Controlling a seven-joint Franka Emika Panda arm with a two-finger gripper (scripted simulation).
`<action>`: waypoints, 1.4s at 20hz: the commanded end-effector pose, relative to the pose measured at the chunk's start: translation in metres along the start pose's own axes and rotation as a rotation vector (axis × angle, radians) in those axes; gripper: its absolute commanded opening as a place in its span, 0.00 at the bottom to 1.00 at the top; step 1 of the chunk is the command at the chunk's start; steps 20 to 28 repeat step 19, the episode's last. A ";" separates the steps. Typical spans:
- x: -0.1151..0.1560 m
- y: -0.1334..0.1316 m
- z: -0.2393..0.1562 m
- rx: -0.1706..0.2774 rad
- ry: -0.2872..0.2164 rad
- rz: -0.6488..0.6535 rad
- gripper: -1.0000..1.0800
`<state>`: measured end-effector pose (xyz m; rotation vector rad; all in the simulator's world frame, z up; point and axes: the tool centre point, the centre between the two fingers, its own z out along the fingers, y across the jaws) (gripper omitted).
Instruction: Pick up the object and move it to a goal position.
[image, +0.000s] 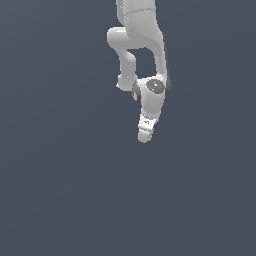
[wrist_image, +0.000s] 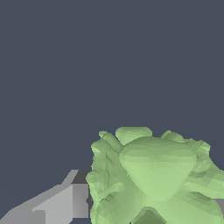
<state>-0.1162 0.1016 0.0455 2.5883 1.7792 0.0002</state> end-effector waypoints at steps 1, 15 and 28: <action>0.025 -0.017 -0.001 0.000 0.000 -0.001 0.00; 0.113 -0.071 -0.004 0.000 0.000 -0.001 0.00; 0.118 -0.073 -0.004 0.000 0.000 -0.001 0.00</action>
